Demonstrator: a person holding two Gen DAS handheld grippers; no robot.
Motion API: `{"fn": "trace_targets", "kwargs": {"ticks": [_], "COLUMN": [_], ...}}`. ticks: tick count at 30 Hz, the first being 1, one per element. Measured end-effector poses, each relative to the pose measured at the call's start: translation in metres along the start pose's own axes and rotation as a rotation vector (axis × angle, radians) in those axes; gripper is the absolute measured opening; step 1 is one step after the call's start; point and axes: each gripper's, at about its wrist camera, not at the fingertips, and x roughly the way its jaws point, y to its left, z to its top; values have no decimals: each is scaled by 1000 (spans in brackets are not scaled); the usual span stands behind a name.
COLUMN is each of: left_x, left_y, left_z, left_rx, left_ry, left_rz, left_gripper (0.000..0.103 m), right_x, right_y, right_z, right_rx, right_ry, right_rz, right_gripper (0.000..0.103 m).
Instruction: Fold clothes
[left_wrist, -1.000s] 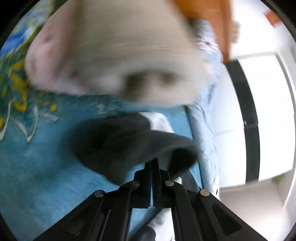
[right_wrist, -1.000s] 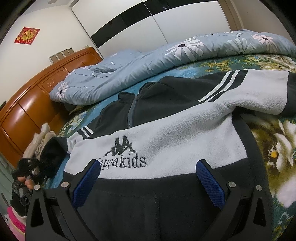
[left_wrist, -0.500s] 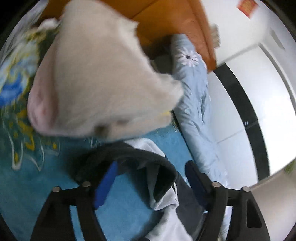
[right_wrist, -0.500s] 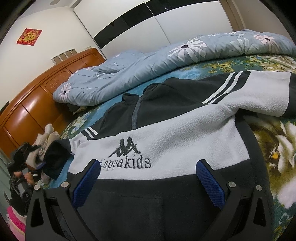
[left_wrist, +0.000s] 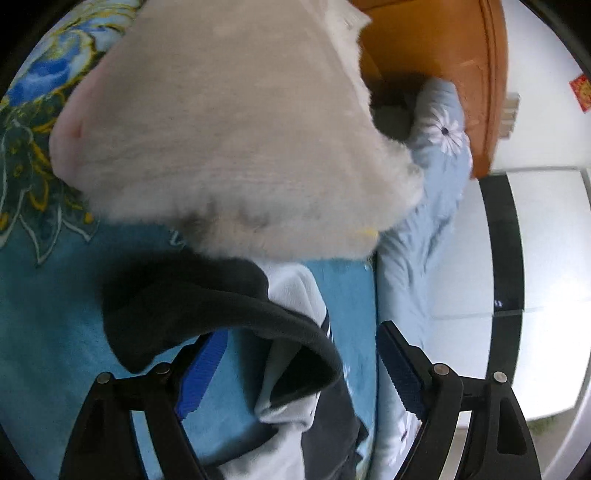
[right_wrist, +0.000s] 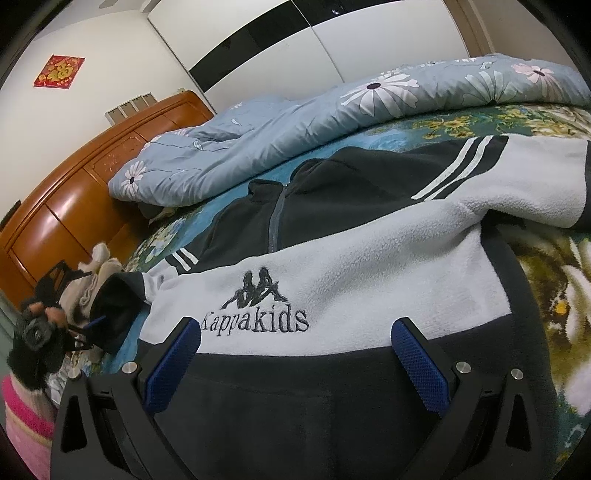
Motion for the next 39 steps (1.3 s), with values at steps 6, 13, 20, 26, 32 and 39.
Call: {"fn": "trace_targets", "kwargs": {"ticks": [6, 13, 20, 26, 32, 39], "left_x": [10, 14, -26, -16, 27, 70], "left_y": [7, 30, -93, -175, -140, -92], "left_z": [13, 20, -53, -200, -307, -342], "left_rx": [0, 68, 710, 1332, 1591, 1624], "left_ry": [-56, -8, -191, -56, 161, 431], "left_rz": [111, 120, 23, -136, -101, 32], "left_gripper": [67, 14, 13, 13, 13, 14], "right_x": [1, 2, 1, -5, -20, -34], "right_y": [-3, -4, -3, -6, -20, -34], "right_z": [0, 0, 0, 5, 12, 19], "right_rx": [15, 28, 23, 36, 88, 145], "right_ry": [8, 13, 10, -16, -62, -102], "right_rz": [13, 18, 15, 10, -11, -18], "right_gripper": [103, 103, 103, 103, 103, 103]}}
